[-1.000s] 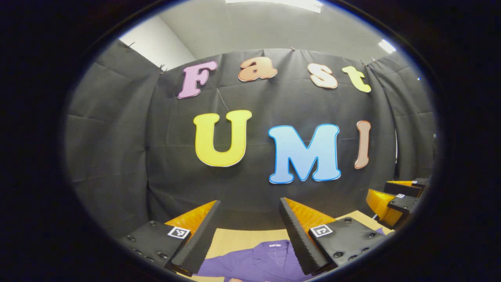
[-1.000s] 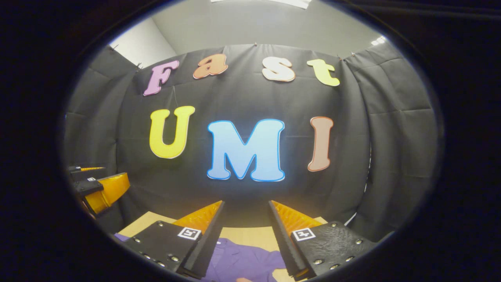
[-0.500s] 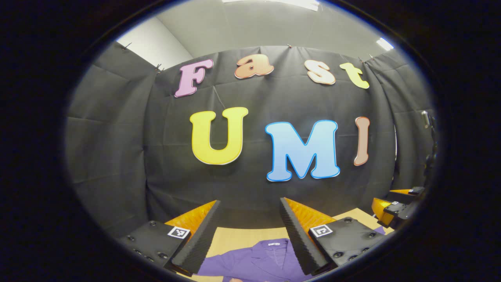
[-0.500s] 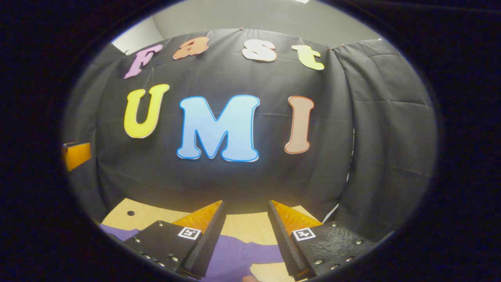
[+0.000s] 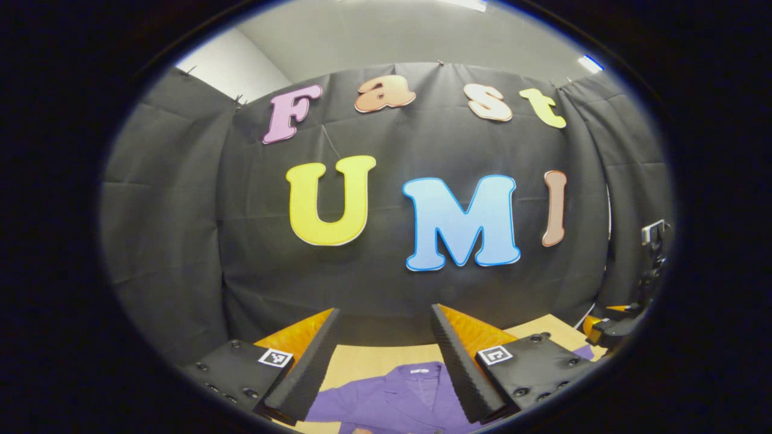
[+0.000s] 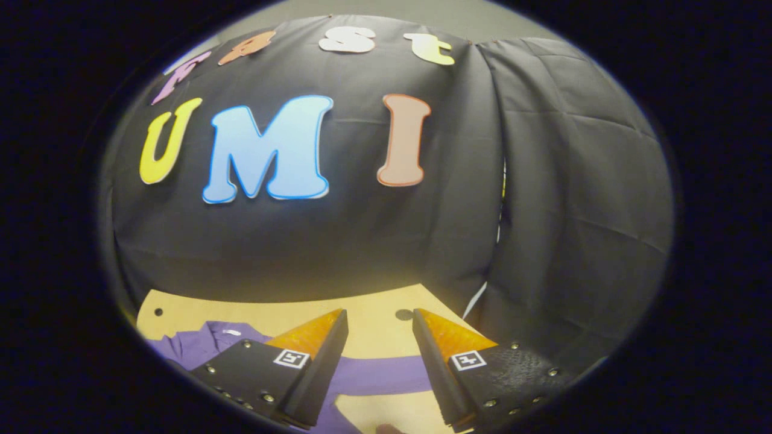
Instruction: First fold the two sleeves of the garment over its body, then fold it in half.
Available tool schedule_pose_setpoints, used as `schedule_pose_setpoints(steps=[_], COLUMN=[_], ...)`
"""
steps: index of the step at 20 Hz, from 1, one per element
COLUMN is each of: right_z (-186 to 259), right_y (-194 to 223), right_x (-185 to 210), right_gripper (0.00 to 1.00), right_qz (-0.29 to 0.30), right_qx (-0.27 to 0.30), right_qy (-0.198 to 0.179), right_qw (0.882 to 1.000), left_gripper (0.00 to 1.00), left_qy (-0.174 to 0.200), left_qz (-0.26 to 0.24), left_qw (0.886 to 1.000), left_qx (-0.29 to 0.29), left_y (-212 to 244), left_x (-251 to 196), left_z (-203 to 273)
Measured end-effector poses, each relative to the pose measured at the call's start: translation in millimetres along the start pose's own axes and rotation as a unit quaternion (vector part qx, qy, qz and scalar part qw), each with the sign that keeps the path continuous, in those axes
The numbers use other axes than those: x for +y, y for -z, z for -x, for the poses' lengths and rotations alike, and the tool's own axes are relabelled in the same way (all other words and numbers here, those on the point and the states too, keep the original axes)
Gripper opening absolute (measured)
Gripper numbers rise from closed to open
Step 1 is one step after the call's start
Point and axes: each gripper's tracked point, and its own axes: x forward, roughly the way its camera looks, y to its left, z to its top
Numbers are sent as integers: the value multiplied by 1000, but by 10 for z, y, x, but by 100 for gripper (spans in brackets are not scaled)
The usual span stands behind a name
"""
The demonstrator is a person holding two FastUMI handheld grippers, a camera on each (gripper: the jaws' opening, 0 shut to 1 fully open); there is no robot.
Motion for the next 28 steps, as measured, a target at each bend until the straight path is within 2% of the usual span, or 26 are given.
schedule_pose_setpoints(steps=[6,9,13,19,28], right_z=[-353,-564,-862,-1317,-1515], right_y=[611,945,1366,2010,2664], right_x=[-574,-857,-1203,-1358,-1479], right_gripper=[70,71,70,71,71], right_qz=[-33,-46,-67,-83,-81], right_qx=[55,89,132,192,276], right_qy=[40,70,89,102,94], right_qw=[997,992,985,973,953], left_gripper=[95,95,94,95,94], left_qy=[-4,-10,-22,-27,0], left_qz=[-2,-7,-20,-31,-36], left_qw=[1000,1000,999,998,996], left_qx=[20,25,34,57,78], left_y=[119,123,161,274,419], left_x=[-136,-234,-369,-613,-1084], left_z=[-46,-54,-20,-116,-347])
